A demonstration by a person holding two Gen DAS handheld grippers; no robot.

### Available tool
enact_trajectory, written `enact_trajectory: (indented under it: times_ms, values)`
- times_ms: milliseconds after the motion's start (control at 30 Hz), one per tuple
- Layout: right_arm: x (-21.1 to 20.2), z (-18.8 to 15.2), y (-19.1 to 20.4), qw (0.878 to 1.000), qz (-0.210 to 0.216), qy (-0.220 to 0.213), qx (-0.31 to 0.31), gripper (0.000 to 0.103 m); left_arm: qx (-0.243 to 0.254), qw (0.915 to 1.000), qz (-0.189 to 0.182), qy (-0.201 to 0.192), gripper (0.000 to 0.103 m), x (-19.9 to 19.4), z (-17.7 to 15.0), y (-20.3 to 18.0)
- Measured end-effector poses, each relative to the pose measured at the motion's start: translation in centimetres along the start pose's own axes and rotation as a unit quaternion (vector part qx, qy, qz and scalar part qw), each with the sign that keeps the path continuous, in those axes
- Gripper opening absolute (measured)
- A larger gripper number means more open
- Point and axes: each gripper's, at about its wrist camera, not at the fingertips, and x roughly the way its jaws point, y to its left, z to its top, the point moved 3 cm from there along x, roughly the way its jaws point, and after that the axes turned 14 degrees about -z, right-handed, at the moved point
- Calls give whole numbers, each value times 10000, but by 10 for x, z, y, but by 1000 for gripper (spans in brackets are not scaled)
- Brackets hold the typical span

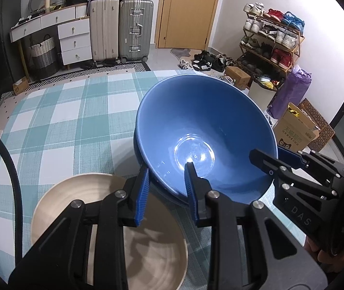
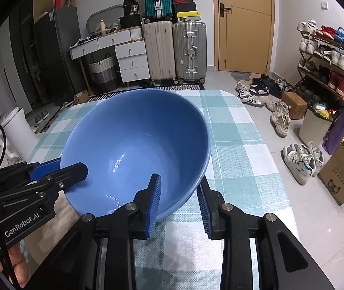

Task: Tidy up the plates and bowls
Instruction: 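Lower the held bowl into the nested blue bowls and open the right gripper, then move the right tool to the rim of the three nested bowls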

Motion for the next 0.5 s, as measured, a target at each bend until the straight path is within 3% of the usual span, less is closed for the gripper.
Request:
enact_trajectory:
  times_ms: [233,367,467,500]
  values:
    - [0,0,1,9999,-73,-55,-97,36,-69,10000,10,42,29,4,-1,6]
    - [-3,0,0,9999,-22,-82,-72,48,-265,9994,-118,206,33,9,-4,16]
    - [-6,1,-3,9999,36,-97,-14,58,-460,9984,-214,256,53,9,-5,24]
    - [-7,1,-5,9999,30,-99,6,63,-488,9983,-225,240,64,8,-5,27]
